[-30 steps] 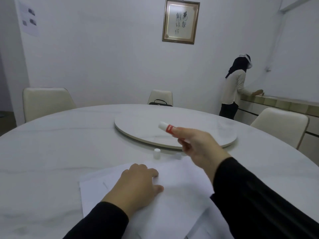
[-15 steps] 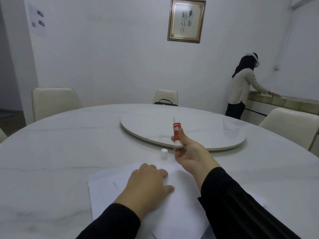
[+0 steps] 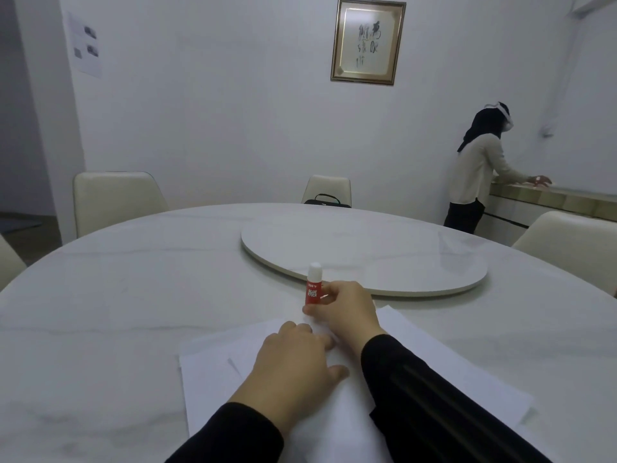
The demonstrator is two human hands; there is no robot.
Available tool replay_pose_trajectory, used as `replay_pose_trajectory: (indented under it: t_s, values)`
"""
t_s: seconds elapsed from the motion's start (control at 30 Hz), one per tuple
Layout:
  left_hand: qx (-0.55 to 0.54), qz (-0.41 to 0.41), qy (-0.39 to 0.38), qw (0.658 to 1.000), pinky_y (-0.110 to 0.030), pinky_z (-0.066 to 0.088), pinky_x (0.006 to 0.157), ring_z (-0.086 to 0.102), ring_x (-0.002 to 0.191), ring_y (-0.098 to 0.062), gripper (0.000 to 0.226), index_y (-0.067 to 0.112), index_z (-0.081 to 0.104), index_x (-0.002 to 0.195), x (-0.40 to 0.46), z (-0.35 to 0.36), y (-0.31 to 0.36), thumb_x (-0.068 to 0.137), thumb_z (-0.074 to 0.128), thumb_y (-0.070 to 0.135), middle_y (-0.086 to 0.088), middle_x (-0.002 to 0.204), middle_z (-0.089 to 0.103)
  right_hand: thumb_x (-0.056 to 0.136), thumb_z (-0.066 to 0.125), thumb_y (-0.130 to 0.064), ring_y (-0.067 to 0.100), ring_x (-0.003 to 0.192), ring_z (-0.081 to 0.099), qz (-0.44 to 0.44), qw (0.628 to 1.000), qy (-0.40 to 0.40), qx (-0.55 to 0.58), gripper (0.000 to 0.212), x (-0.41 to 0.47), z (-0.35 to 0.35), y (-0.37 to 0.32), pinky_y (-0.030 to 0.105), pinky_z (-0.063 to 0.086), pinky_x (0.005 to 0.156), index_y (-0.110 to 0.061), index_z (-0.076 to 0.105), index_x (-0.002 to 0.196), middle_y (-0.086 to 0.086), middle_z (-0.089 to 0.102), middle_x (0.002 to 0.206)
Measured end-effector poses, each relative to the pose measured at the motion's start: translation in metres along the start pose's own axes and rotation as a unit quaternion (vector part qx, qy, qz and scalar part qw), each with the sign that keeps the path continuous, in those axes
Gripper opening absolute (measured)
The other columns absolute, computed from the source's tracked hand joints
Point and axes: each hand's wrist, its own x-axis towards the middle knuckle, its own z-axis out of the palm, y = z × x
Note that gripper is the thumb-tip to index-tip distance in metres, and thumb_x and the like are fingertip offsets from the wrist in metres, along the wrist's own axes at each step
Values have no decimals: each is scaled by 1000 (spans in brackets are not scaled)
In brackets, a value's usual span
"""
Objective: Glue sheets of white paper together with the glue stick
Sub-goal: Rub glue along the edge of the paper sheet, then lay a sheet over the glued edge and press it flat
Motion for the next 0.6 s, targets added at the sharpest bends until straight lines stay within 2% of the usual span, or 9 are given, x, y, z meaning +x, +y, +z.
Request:
replay_pose_trajectory:
  t_s: [0.1, 0.17, 0.23, 0.3, 0.37, 0.43, 0.5, 0.6]
  values:
    - [-9, 3, -7, 1000, -33, 33, 101, 35, 124, -18, 50, 37, 44, 133, 1, 0, -2, 87, 44, 57, 2, 135, 46, 58, 84, -31, 9, 83, 65, 0, 1000, 7, -8, 29, 0, -1, 4, 35, 50, 88, -29, 71, 83, -10, 70, 78]
    - [-18, 1, -15, 1000, -32, 30, 103, 31, 128, -17, 55, 38, 43, 135, 1, 1, -4, 85, 44, 60, 3, 140, 42, 60, 86, -34, 10, 80, 65, 6, 999, 32, 38, 40, -1, -12, 4, 30, 52, 79, -25, 69, 95, -9, 67, 80]
    - [-37, -8, -31, 999, -32, 26, 104, 28, 132, -17, 59, 39, 41, 137, 1, 2, -8, 83, 47, 63, 4, 144, 38, 70, 79, -38, 11, 78, 64, 3, 994, 91, 52, 28, -3, -39, 8, 22, 47, 65, -21, 69, 90, -8, 65, 76]
    - [-57, -24, -44, 997, -31, 26, 105, 28, 134, -17, 63, 42, 39, 137, 2, 1, -11, 79, 50, 65, 5, 146, 33, 81, 70, -36, 18, 80, 63, 41, 992, 100, -58, 24, -9, -73, 21, 23, 44, 65, -12, 69, 81, -2, 66, 77]
    - [-55, -31, -55, 996, -32, 27, 106, 29, 134, -17, 65, 43, 39, 137, 4, 0, -11, 77, 52, 66, 6, 147, 32, 80, 69, -40, 22, 81, 60, 119, 970, 32, -210, 32, -23, -101, 34, 25, 44, 64, -8, 66, 79, 5, 65, 81]
    - [-47, -33, -56, 997, -34, 27, 107, 29, 135, -18, 65, 42, 39, 137, 4, 0, -10, 77, 52, 66, 4, 148, 33, 72, 73, -51, 23, 92, 61, 161, 935, -42, -315, 47, -41, -115, 43, 26, 47, 70, -8, 65, 90, 6, 66, 93]
    - [-40, -32, -50, 997, -34, 27, 107, 28, 135, -18, 65, 41, 40, 137, 4, 1, -9, 78, 51, 67, 3, 147, 35, 69, 74, -55, 22, 104, 61, 164, 921, -51, -351, 65, -52, -121, 50, 25, 48, 84, -6, 64, 109, 6, 67, 110]
    - [-20, -35, -42, 998, -34, 28, 105, 30, 133, -18, 65, 40, 40, 137, 4, 2, -8, 79, 48, 68, 3, 146, 37, 71, 76, -47, 21, 105, 62, 187, 926, -19, -328, 57, -59, -128, 54, 23, 48, 79, -5, 63, 107, 6, 67, 107]
